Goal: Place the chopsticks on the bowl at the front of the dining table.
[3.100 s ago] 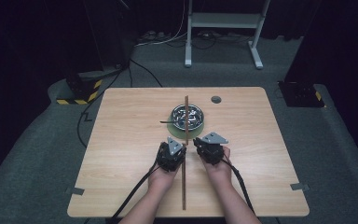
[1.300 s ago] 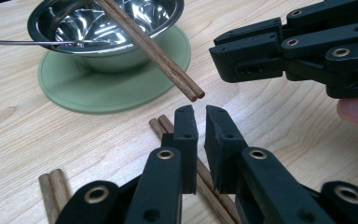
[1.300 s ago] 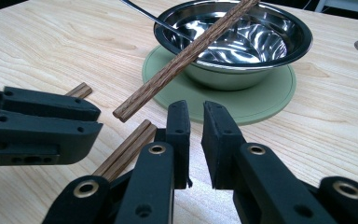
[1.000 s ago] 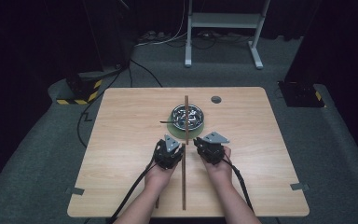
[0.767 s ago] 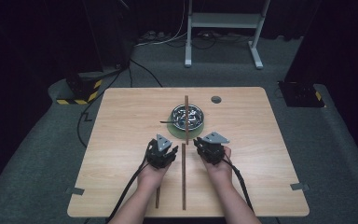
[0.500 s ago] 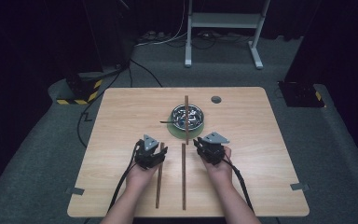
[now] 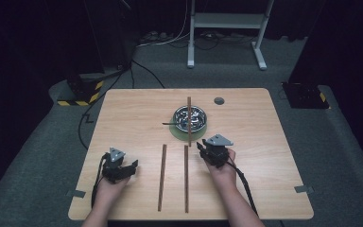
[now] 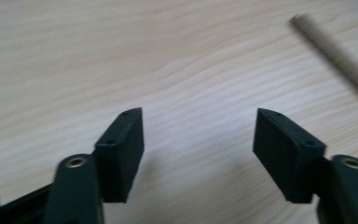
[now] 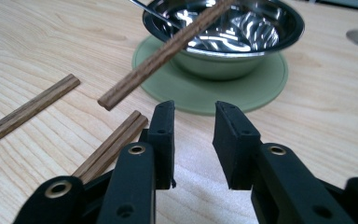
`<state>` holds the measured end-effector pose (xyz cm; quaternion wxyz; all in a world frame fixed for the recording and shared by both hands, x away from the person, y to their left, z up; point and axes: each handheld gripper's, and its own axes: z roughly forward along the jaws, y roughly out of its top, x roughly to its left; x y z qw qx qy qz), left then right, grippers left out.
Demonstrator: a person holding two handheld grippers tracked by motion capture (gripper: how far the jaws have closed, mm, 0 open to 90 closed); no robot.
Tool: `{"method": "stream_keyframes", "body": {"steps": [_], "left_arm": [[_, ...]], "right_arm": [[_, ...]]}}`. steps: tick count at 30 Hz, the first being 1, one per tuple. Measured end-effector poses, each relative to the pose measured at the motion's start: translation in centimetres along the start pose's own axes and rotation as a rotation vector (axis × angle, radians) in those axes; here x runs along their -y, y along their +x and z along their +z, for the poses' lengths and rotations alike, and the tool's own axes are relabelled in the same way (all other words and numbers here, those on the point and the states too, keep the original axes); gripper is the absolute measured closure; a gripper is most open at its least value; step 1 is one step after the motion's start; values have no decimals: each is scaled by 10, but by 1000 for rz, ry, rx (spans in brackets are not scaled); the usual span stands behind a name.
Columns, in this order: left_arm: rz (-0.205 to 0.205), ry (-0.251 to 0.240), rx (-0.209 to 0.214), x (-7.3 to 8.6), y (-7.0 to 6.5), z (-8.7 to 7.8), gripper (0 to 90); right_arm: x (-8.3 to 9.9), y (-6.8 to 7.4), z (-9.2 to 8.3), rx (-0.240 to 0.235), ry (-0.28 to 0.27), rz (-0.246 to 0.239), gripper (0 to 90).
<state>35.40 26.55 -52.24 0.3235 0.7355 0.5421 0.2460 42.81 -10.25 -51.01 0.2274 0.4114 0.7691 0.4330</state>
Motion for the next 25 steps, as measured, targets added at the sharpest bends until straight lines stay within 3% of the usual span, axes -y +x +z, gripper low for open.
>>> {"method": "stream_keyframes", "body": {"steps": [3, 6, 9, 12, 14, 16, 20, 25], "left_arm": [[-15, 12, 8, 8, 7, -3, 252], [-12, 7, 14, 11, 5, -3, 229], [-5, 0, 18, 12, 4, -3, 189], [1, 4, 19, 12, 4, -3, 189], [1, 4, 20, 12, 4, -3, 189], [1, 3, 21, 12, 4, -3, 192], [5, 1, 23, 12, 4, -3, 203], [6, -2, 25, 12, 3, -3, 209]], "right_arm": [[2, -1, 4, 6, 28, 18, 644], [1, -8, 3, 15, 68, 38, 610], [3, -28, -8, 6, 131, 114, 570], [20, -43, -27, 82, 180, 83, 550], [38, -58, -45, 125, 213, 90, 530], [52, -69, -62, 153, 182, 94, 519], [64, -80, -82, 178, 188, 106, 472], [67, -82, -86, 173, 188, 106, 456]]}}
